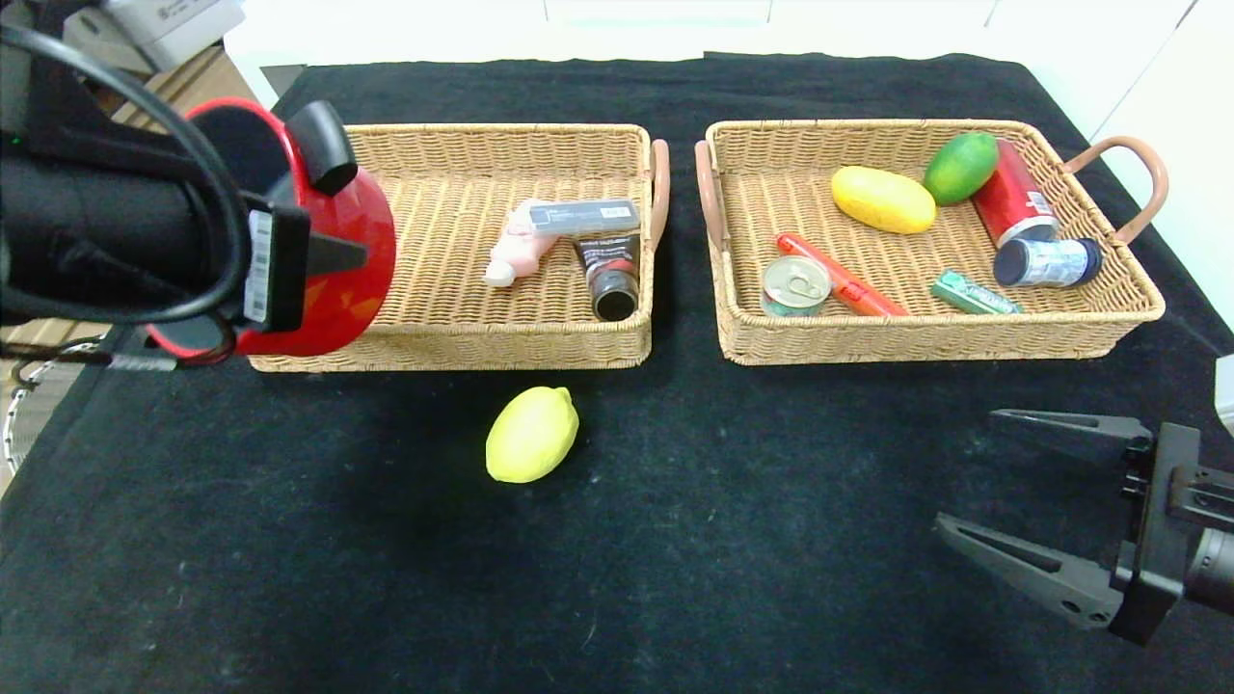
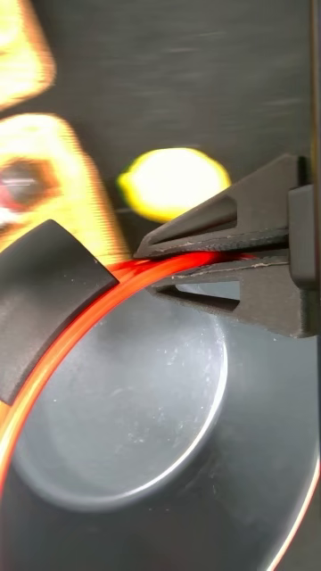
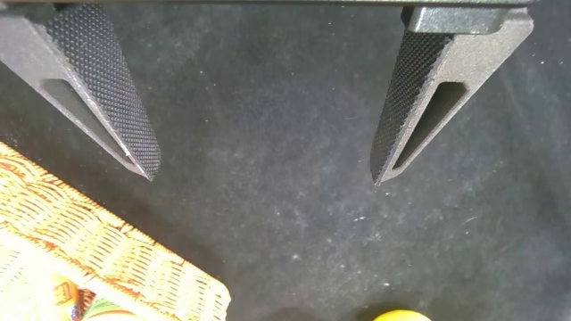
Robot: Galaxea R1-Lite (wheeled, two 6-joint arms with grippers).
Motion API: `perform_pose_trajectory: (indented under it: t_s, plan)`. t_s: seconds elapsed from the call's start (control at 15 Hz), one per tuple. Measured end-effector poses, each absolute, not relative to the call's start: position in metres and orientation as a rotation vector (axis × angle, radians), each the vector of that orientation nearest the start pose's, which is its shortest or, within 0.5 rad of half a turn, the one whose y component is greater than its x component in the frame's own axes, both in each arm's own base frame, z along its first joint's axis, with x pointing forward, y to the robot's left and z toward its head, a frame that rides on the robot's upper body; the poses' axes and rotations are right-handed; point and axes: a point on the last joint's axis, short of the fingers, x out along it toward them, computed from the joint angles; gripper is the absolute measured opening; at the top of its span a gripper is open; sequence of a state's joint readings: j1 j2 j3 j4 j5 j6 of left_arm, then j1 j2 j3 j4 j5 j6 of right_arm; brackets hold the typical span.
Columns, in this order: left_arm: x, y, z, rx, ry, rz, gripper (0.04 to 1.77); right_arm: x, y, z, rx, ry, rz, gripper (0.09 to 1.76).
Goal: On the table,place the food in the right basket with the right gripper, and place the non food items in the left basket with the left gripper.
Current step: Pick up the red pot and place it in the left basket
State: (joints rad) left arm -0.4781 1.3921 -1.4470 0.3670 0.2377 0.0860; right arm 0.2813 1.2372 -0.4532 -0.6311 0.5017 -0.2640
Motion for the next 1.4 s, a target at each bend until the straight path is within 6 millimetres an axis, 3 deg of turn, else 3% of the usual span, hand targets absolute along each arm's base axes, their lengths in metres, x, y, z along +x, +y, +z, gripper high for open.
perform_pose_trajectory:
  t_s: [0.6,1.07,1.13,1.4]
  plan:
    - [0.279,-0.124,0.341,0.198,0.138,-0.214,0.17,0.166,0.058,0.201,-0.234,0.036,0.787,1.71]
    - [0.313,-0.134,0.328,0.21,0.161,-0.198,0.17,0.164,0.057,0.203,-0.235,0.025,0.783,1.71]
    - [0.314,-0.134,0.327,0.211,0.163,-0.196,0.24,0.164,0.057,0.204,-0.236,0.024,0.784,1.71]
    - [0.316,-0.134,0.326,0.214,0.169,-0.192,0.83,0.164,0.057,0.204,-0.236,0.023,0.782,1.71]
